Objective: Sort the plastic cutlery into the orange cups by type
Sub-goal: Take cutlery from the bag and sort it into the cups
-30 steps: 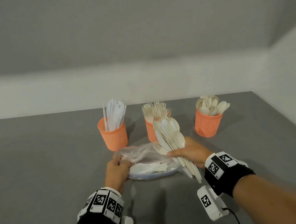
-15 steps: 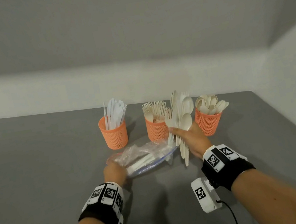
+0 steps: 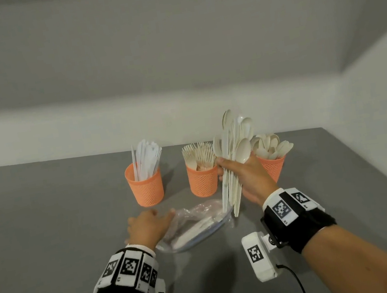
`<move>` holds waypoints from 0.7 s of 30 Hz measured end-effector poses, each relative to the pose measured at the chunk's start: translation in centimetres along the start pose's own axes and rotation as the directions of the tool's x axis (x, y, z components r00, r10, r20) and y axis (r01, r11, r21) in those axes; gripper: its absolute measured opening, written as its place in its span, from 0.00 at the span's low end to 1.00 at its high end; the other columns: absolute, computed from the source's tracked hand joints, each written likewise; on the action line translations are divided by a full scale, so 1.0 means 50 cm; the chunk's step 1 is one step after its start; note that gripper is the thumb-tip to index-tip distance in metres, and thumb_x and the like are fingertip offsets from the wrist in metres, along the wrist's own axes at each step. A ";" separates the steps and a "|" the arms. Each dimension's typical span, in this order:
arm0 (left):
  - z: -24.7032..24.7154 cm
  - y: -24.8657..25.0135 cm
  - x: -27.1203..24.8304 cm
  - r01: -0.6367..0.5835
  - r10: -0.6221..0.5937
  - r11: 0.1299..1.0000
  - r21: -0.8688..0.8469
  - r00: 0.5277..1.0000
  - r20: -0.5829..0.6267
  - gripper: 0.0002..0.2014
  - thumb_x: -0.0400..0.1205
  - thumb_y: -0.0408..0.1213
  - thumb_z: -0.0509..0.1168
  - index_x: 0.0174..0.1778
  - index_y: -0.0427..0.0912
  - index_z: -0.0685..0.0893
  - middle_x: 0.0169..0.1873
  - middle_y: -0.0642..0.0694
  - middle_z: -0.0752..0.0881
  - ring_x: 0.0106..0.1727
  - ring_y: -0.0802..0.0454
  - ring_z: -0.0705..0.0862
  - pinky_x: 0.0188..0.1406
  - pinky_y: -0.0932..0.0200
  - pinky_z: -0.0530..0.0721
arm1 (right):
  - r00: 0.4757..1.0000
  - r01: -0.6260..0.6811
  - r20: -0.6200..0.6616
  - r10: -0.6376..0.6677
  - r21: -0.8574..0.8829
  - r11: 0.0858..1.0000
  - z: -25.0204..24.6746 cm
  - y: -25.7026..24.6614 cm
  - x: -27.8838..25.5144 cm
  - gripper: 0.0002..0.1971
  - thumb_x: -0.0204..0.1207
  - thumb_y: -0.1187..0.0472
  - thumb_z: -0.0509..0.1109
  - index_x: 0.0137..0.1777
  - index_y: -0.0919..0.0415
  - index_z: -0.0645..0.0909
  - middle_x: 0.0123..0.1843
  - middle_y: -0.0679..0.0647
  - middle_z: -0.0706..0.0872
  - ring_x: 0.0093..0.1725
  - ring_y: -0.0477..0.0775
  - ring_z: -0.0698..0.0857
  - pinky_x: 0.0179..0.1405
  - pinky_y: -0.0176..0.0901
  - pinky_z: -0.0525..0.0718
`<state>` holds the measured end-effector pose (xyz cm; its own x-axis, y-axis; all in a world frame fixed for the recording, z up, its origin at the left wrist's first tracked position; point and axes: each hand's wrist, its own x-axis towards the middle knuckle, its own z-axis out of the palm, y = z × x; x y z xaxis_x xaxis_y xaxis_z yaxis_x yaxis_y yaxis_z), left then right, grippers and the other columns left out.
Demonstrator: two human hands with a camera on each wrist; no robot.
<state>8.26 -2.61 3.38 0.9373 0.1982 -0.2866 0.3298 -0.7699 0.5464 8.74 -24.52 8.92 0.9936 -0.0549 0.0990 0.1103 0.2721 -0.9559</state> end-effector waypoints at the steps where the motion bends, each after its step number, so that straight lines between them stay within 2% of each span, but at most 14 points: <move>1: -0.009 0.014 -0.012 -0.089 0.086 0.995 -0.034 0.993 -0.076 0.33 0.76 0.63 0.61 0.68 0.42 0.77 0.70 0.36 0.74 0.73 0.40 0.68 0.73 0.45 0.68 | 0.999 -0.024 0.021 0.024 -0.014 1.000 0.006 0.003 -0.002 0.06 0.74 0.69 0.71 0.49 0.61 0.83 0.28 0.53 0.82 0.29 0.50 0.81 0.34 0.43 0.81; 2: -0.017 0.031 -0.027 -0.210 0.196 0.972 -0.111 0.973 -0.124 0.33 0.75 0.64 0.61 0.68 0.42 0.77 0.70 0.40 0.73 0.72 0.45 0.70 0.72 0.49 0.69 | 0.997 -0.057 0.044 0.058 -0.021 0.998 0.012 0.005 -0.004 0.07 0.73 0.70 0.71 0.50 0.61 0.82 0.27 0.54 0.80 0.28 0.49 0.80 0.34 0.43 0.81; 3: -0.027 0.052 -0.046 -0.324 0.307 0.920 -0.221 0.945 -0.110 0.34 0.74 0.64 0.61 0.69 0.45 0.77 0.70 0.47 0.72 0.71 0.51 0.71 0.70 0.53 0.69 | 0.992 -0.090 0.084 0.090 -0.013 0.996 0.019 0.003 -0.009 0.09 0.73 0.72 0.71 0.52 0.64 0.81 0.27 0.54 0.79 0.26 0.49 0.79 0.33 0.41 0.80; 4: -0.033 0.083 -0.067 -0.389 0.403 0.852 -0.349 0.914 -0.035 0.35 0.71 0.66 0.63 0.70 0.49 0.75 0.69 0.54 0.72 0.69 0.56 0.71 0.71 0.55 0.69 | 0.984 -0.117 0.133 0.117 -0.011 0.993 0.021 -0.005 -0.015 0.12 0.72 0.74 0.70 0.55 0.67 0.79 0.27 0.55 0.78 0.26 0.48 0.78 0.30 0.39 0.80; 6: -0.041 0.119 -0.093 -0.379 0.544 0.707 -0.597 0.831 0.116 0.37 0.67 0.66 0.69 0.71 0.55 0.73 0.68 0.58 0.76 0.69 0.60 0.75 0.71 0.53 0.73 | 0.954 -0.128 0.264 0.142 -0.072 0.989 0.048 -0.007 -0.031 0.12 0.72 0.77 0.68 0.56 0.71 0.78 0.31 0.57 0.80 0.27 0.49 0.80 0.25 0.36 0.80; 7: -0.041 0.130 -0.099 -0.346 0.578 0.647 -0.680 0.804 0.141 0.33 0.68 0.60 0.72 0.68 0.54 0.75 0.65 0.56 0.81 0.66 0.59 0.80 0.68 0.55 0.78 | 0.932 -0.109 0.329 0.153 -0.147 0.983 0.062 -0.005 -0.038 0.11 0.72 0.77 0.67 0.54 0.70 0.79 0.33 0.59 0.81 0.29 0.50 0.81 0.24 0.37 0.80; 8: -0.040 0.137 -0.103 -0.311 0.583 0.596 -0.740 0.802 0.133 0.27 0.70 0.50 0.75 0.64 0.52 0.77 0.60 0.53 0.85 0.61 0.58 0.83 0.62 0.58 0.82 | 0.911 -0.084 0.379 0.165 -0.222 0.971 0.075 -0.002 -0.043 0.12 0.72 0.77 0.66 0.54 0.69 0.79 0.36 0.60 0.82 0.31 0.51 0.84 0.26 0.38 0.82; 10: -0.030 0.142 -0.106 -0.219 0.497 0.533 -0.817 0.863 0.093 0.15 0.73 0.33 0.73 0.55 0.46 0.83 0.51 0.46 0.89 0.53 0.53 0.88 0.52 0.59 0.86 | 0.886 -0.085 0.415 0.208 -0.296 0.951 0.093 0.006 -0.051 0.20 0.69 0.82 0.65 0.61 0.70 0.76 0.40 0.59 0.84 0.35 0.48 0.88 0.32 0.39 0.86; 11: -0.026 0.141 -0.107 -0.180 0.440 0.513 -0.839 0.895 0.077 0.13 0.73 0.29 0.72 0.53 0.42 0.84 0.49 0.42 0.89 0.50 0.50 0.89 0.48 0.57 0.87 | 0.873 -0.109 0.424 0.240 -0.309 0.945 0.097 0.010 -0.054 0.23 0.67 0.85 0.65 0.63 0.71 0.75 0.40 0.58 0.85 0.36 0.47 0.89 0.35 0.40 0.87; 13: -0.021 0.136 -0.101 -0.140 0.333 0.478 -0.867 0.942 0.032 0.14 0.73 0.28 0.71 0.55 0.36 0.84 0.45 0.37 0.89 0.46 0.45 0.89 0.41 0.54 0.87 | 0.836 -0.191 0.441 0.328 -0.326 0.926 0.102 0.019 -0.060 0.23 0.66 0.84 0.67 0.60 0.69 0.77 0.37 0.56 0.87 0.35 0.50 0.89 0.37 0.43 0.89; 15: -0.026 0.129 -0.092 -0.118 0.276 0.400 -0.909 0.961 -0.004 0.16 0.73 0.28 0.71 0.56 0.35 0.82 0.42 0.37 0.88 0.44 0.43 0.88 0.39 0.53 0.87 | 0.798 -0.265 0.438 0.414 -0.363 0.893 0.106 0.028 -0.067 0.15 0.69 0.80 0.70 0.53 0.65 0.79 0.32 0.53 0.87 0.30 0.47 0.87 0.30 0.38 0.88; 16: -0.033 0.122 -0.090 -0.116 0.290 0.357 -0.927 0.957 -0.008 0.16 0.73 0.29 0.71 0.57 0.35 0.82 0.41 0.38 0.88 0.44 0.43 0.88 0.38 0.53 0.87 | 0.796 -0.289 0.424 0.432 -0.361 0.887 0.111 0.029 -0.073 0.12 0.71 0.77 0.69 0.49 0.62 0.79 0.27 0.49 0.86 0.25 0.44 0.85 0.25 0.35 0.85; 18: -0.045 0.114 -0.091 -0.104 0.427 0.294 -0.950 0.904 0.034 0.18 0.74 0.31 0.71 0.59 0.33 0.81 0.44 0.38 0.87 0.43 0.46 0.89 0.33 0.56 0.87 | 0.786 -0.329 0.431 0.443 -0.315 0.890 0.116 0.029 -0.075 0.10 0.73 0.76 0.67 0.41 0.60 0.78 0.19 0.48 0.79 0.19 0.44 0.78 0.19 0.35 0.77; 21: -0.053 0.099 -0.094 -0.052 0.577 0.324 -0.944 0.802 0.153 0.15 0.73 0.31 0.70 0.56 0.36 0.83 0.48 0.40 0.88 0.43 0.51 0.89 0.33 0.58 0.88 | 0.739 -0.387 0.472 0.480 -0.286 0.877 0.122 0.027 -0.075 0.13 0.74 0.76 0.65 0.32 0.60 0.75 0.17 0.50 0.72 0.16 0.45 0.73 0.18 0.34 0.73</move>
<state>5.77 -5.74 9.50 0.9251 -0.3780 -0.0357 0.1639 0.3129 0.9356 5.30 -18.07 8.93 0.7997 0.5435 -0.2552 -0.2950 -0.0146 -0.9554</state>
